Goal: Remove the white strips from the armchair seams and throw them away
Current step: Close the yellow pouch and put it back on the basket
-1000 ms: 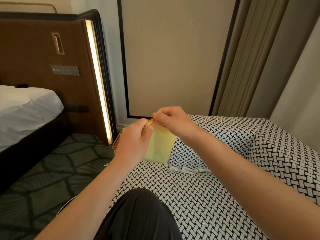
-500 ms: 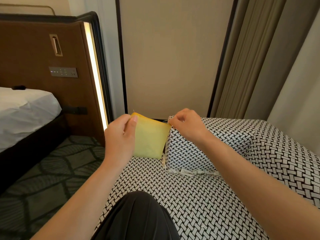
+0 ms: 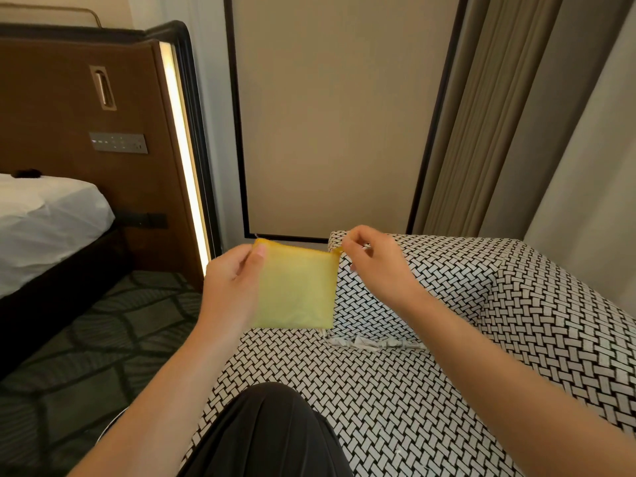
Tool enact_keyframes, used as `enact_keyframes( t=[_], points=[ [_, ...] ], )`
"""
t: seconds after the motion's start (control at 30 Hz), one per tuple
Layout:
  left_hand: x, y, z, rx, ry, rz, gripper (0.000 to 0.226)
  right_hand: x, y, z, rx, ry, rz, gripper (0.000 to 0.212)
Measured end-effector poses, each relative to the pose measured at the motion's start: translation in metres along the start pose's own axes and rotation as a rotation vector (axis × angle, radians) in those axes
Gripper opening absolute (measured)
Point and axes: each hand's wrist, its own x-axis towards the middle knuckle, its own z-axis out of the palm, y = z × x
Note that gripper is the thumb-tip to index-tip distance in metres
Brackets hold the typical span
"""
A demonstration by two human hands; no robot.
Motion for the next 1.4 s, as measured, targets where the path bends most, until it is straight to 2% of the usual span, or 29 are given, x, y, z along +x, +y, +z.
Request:
enact_keyframes(
  t=[0.07,0.13,0.23,0.3,0.47,0.6,0.67,0.73,0.77,0.83,0.97,1.03,1.13,1.2,1.3,1.4],
  points=[
    [-0.001,-0.006,-0.006,-0.133,0.021,-0.145,0.028,-0.003,-0.002,0.001,0.244,-0.153,0.266,0.031],
    [-0.003,-0.01,-0.009,-0.213,0.035,-0.24,0.026,-0.008,-0.001,0.006,0.319,-0.331,0.462,0.041],
    [-0.005,-0.012,-0.01,-0.281,0.031,-0.288,0.024,-0.016,-0.003,0.016,0.555,-0.563,0.641,0.049],
    [-0.006,-0.011,-0.008,-0.252,0.006,-0.262,0.025,-0.018,-0.002,0.021,0.734,-0.625,0.714,0.056],
    [-0.011,-0.014,-0.008,-0.115,-0.134,-0.195,0.025,-0.018,0.007,0.034,0.963,-0.546,0.827,0.065],
    [-0.01,-0.027,-0.012,-0.176,-0.187,-0.224,0.041,-0.016,0.012,0.048,1.11,-0.366,0.877,0.067],
    [-0.008,-0.034,-0.014,-0.259,-0.177,-0.273,0.051,-0.014,0.01,0.053,1.1,-0.293,0.85,0.046],
    [-0.008,-0.039,-0.014,-0.336,-0.139,-0.329,0.034,-0.013,0.007,0.056,1.014,-0.284,0.751,0.02],
    [-0.008,-0.042,-0.014,-0.386,-0.12,-0.364,0.025,-0.012,0.006,0.058,0.932,-0.296,0.681,0.013],
    [-0.006,-0.055,-0.015,-0.475,-0.091,-0.437,0.024,-0.012,0.007,0.062,0.696,-0.312,0.525,0.01],
    [0.001,-0.087,-0.02,-0.538,-0.052,-0.673,0.034,-0.014,0.008,0.073,0.321,-0.261,0.238,0.013],
    [0.002,-0.094,-0.019,-0.546,-0.112,-0.788,0.043,-0.016,0.011,0.077,0.229,-0.252,0.092,0.016],
    [0.007,-0.093,-0.018,-0.589,-0.226,-0.891,0.052,-0.019,0.012,0.077,0.215,-0.348,-0.074,0.016],
    [0.014,-0.094,-0.017,-0.57,-0.266,-0.921,0.05,-0.018,0.012,0.075,0.252,-0.408,-0.091,0.027],
    [0.026,-0.094,-0.013,-0.484,-0.189,-0.871,0.045,-0.011,0.015,0.072,0.226,-0.412,-0.077,0.055],
    [0.038,-0.091,-0.004,-0.385,-0.089,-0.743,0.025,0.003,0.024,0.076,0.286,-0.42,0.043,0.061]
  ],
)
